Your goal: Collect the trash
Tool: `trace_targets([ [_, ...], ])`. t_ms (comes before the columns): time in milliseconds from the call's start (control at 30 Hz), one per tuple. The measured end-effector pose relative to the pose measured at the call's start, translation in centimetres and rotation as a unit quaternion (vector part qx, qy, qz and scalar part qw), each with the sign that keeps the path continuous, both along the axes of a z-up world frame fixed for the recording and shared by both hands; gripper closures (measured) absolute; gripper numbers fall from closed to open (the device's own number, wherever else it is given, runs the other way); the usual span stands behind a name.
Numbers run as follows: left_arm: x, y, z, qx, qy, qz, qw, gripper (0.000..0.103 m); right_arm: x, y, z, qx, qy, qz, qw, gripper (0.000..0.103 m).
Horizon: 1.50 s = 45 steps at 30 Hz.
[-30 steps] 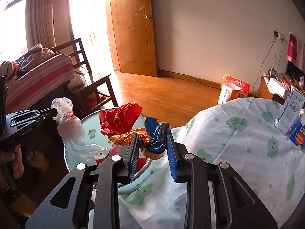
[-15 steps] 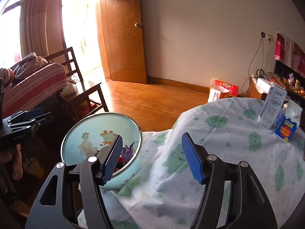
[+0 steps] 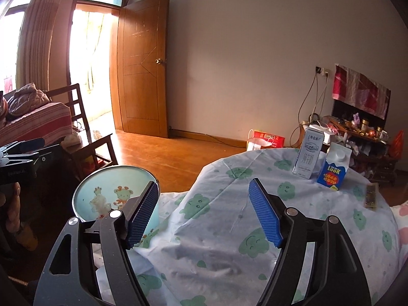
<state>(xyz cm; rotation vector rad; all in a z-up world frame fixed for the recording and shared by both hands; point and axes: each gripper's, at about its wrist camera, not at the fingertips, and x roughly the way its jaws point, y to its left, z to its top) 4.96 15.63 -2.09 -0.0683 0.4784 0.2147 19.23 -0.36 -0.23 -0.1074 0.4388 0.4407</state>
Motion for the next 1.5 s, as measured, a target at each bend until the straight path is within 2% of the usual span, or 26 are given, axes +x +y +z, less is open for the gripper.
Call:
trace_targets([
  [533,-0.6,-0.5,0.7,0.006,-0.009,-0.003,0.9999,0.006,-1.6,-0.9,0.9,0.017,-0.010,-0.016,1.000,0.027],
  [1500,-0.4,-0.1,0.5,0.015,0.001,0.006,0.9999,0.006,-2.1,-0.9,1.0,0.017,-0.014,-0.020,1.000,0.025],
])
